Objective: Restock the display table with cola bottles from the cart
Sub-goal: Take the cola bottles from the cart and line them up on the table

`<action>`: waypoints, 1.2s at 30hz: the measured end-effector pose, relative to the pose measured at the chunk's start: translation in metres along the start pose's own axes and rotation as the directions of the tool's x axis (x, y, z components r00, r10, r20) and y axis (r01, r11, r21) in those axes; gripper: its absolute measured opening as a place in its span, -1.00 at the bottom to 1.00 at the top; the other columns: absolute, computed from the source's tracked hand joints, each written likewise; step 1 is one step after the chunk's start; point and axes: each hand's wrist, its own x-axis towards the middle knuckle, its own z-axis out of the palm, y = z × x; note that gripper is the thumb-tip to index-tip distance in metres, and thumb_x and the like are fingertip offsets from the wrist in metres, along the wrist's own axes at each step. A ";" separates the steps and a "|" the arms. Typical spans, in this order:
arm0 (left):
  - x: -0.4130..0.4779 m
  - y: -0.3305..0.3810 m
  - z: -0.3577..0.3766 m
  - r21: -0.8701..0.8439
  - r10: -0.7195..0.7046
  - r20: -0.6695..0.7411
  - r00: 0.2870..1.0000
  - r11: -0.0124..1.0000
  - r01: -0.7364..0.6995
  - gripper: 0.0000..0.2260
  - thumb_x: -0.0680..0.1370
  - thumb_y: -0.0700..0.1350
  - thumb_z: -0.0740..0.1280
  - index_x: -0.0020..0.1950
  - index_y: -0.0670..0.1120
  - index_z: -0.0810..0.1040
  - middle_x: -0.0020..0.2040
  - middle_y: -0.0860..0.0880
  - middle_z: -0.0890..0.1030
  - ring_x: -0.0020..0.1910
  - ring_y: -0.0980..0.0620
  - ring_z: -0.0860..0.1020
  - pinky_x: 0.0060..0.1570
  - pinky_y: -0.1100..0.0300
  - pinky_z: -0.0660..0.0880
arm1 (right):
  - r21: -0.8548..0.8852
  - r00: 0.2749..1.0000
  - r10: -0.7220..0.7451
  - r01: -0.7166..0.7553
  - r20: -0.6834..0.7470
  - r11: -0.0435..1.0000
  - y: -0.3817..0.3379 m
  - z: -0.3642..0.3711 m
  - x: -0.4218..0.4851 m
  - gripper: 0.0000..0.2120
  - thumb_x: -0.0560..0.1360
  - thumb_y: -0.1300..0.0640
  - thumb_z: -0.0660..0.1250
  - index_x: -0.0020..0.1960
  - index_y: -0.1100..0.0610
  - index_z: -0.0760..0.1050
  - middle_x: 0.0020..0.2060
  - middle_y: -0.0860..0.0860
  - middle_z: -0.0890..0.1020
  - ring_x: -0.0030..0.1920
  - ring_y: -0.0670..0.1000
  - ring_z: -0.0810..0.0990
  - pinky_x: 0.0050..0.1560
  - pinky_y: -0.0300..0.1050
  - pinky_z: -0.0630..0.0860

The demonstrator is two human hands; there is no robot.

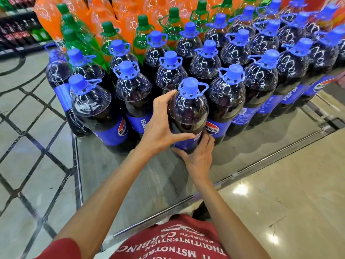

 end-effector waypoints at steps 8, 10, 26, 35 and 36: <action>-0.014 0.005 0.006 -0.065 -0.068 -0.089 0.994 0.996 0.062 0.05 0.24 0.07 0.69 0.59 -0.08 0.20 0.46 0.06 0.29 0.47 0.13 0.33 0.46 0.08 0.36 | 0.080 0.994 0.076 -0.082 0.076 0.993 -0.009 -0.011 -0.003 0.08 0.24 -0.23 0.62 0.56 0.14 0.21 0.38 0.08 0.36 0.41 0.13 0.37 0.17 0.14 0.51; -0.015 0.005 0.006 -0.085 -0.081 -0.091 0.993 0.994 0.073 0.06 0.24 0.08 0.70 0.58 -0.10 0.20 0.45 0.07 0.30 0.46 0.13 0.35 0.44 0.03 0.38 | 0.096 0.992 0.056 -0.067 0.112 0.993 -0.007 -0.018 -0.003 0.05 0.28 -0.21 0.62 0.58 0.10 0.19 0.41 0.04 0.36 0.43 0.08 0.35 0.22 0.07 0.48; -0.042 0.000 -0.018 0.158 -0.117 -0.033 0.993 0.980 0.121 -0.71 0.58 0.01 0.42 0.22 -0.09 0.52 0.12 -0.01 0.59 0.10 -0.04 0.56 0.16 -0.08 0.52 | -0.073 0.919 0.044 -0.016 0.391 0.997 0.003 -0.075 0.001 -0.44 0.53 0.01 0.45 0.47 0.11 0.39 0.22 0.06 0.55 0.11 -0.02 0.56 0.21 0.00 0.52; -0.052 0.044 0.011 0.651 -0.351 0.503 0.790 0.755 -0.079 -0.55 0.57 0.14 0.37 0.37 -0.06 0.45 0.28 -0.16 0.51 0.29 -0.23 0.46 0.18 -0.09 0.47 | -0.567 0.817 0.285 0.061 0.501 0.821 0.022 -0.181 -0.028 -0.31 0.53 -0.17 0.41 0.52 0.14 0.30 0.40 0.19 0.40 0.42 0.25 0.39 0.34 0.13 0.40; -0.052 0.053 0.015 0.674 -0.360 0.542 0.759 0.726 -0.137 -0.51 0.58 0.16 0.35 0.41 -0.04 0.41 0.32 -0.16 0.49 0.33 -0.22 0.45 0.20 -0.09 0.46 | -0.591 0.815 0.309 0.050 0.490 0.805 0.022 -0.195 -0.036 -0.28 0.52 -0.22 0.40 0.52 0.13 0.29 0.41 0.19 0.39 0.43 0.25 0.37 0.35 0.16 0.39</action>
